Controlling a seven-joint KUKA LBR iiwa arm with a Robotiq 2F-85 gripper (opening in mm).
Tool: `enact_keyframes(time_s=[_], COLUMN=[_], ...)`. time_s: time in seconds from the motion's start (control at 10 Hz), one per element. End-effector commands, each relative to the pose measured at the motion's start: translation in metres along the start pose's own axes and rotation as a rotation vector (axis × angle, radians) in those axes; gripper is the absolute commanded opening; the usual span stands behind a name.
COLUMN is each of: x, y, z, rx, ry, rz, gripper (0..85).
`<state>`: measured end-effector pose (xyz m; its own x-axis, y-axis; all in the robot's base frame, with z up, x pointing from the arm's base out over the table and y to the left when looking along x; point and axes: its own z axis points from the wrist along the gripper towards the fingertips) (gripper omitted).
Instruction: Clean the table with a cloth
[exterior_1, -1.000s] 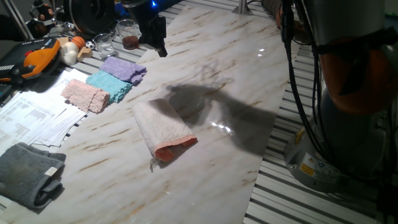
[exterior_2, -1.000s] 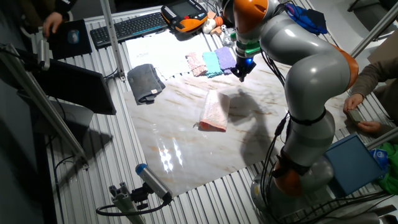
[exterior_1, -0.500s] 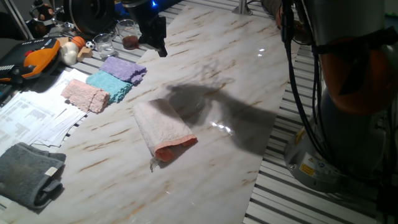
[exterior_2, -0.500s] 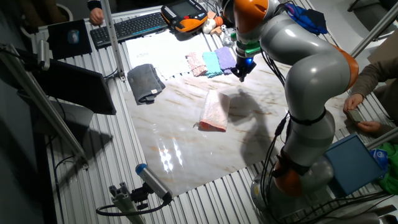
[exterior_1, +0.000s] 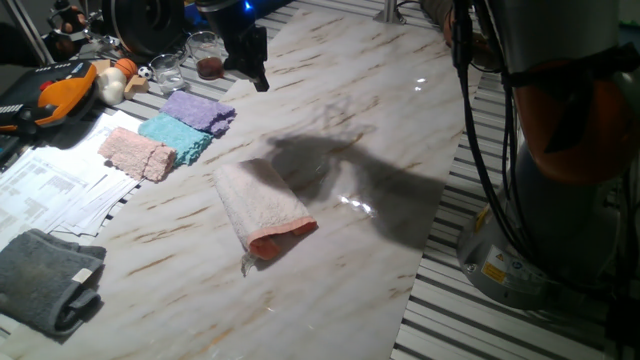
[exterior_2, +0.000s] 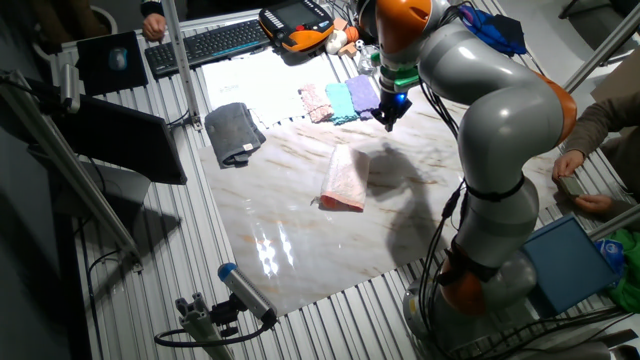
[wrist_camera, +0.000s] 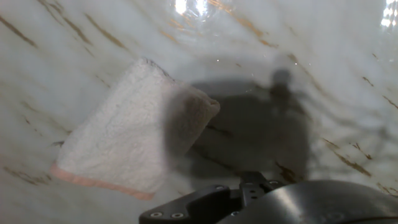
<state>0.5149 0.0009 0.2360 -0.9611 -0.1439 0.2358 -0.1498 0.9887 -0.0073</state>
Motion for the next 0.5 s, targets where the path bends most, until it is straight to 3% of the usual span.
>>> enact_keyframes(time_s=[0.0, 0.2, 0.3, 0.4], x=[0.0000, 0.0001, 0.0001, 0.0001], y=[-0.0001, -0.0001, -0.0001, -0.0001], z=[0.0001, 0.0001, 0.0001, 0.0001], rx=[0.000, -0.005, -0.010, -0.048], ry=[0.000, -0.004, -0.043, -0.057], rz=[-0.010, 0.002, 0.006, 0.033], gripper=[0.0, 0.0, 0.0, 0.0])
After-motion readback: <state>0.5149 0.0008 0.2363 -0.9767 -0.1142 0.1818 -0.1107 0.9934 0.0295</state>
